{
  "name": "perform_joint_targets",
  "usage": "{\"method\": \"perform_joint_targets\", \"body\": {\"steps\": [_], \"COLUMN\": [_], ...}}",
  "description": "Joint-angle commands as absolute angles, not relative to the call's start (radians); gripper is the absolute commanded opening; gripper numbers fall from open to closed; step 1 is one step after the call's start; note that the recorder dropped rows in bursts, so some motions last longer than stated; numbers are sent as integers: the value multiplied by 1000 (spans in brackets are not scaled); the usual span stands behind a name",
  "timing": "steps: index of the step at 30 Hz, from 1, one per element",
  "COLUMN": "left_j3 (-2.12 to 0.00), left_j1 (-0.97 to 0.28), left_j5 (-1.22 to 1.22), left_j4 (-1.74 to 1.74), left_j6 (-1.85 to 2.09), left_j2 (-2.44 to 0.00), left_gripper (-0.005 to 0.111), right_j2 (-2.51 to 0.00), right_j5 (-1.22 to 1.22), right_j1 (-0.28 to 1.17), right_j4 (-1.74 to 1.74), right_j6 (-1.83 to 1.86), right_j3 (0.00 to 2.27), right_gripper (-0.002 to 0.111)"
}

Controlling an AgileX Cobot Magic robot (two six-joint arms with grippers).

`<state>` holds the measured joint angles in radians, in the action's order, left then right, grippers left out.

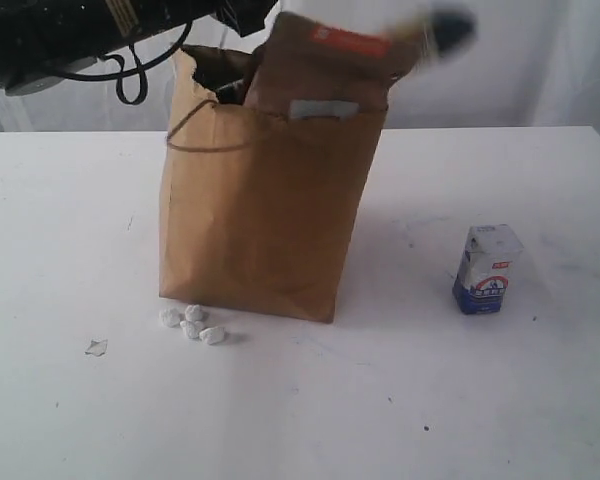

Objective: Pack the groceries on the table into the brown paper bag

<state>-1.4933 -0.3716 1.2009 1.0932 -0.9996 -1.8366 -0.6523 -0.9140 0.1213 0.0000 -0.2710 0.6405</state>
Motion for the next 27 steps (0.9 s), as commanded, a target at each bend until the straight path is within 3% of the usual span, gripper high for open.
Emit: {"method": "perform_joint_targets", "body": {"steps": [1, 19, 22, 27], "left_j3": [-1499, -1499, -1499, -1499], "left_j1": [-372, -372, -372, -372], "left_j5": [1221, 1221, 1221, 1221], "left_j4": [1102, 1221, 1265, 1460], "left_j6": [-1047, -1176, -1176, -1213], "left_j2": [-1823, -1820, -1803, -1744], "left_gripper": [64, 63, 50, 12], "right_j2": [-648, -648, -648, -648], "right_j5": [-912, -918, -918, -918], "right_j1": [118, 118, 118, 118], "right_j4": [0, 0, 0, 28], "right_j6": [-263, -188, -144, -122], "right_j3": [637, 637, 637, 637], "right_gripper": [0, 0, 0, 0]}}
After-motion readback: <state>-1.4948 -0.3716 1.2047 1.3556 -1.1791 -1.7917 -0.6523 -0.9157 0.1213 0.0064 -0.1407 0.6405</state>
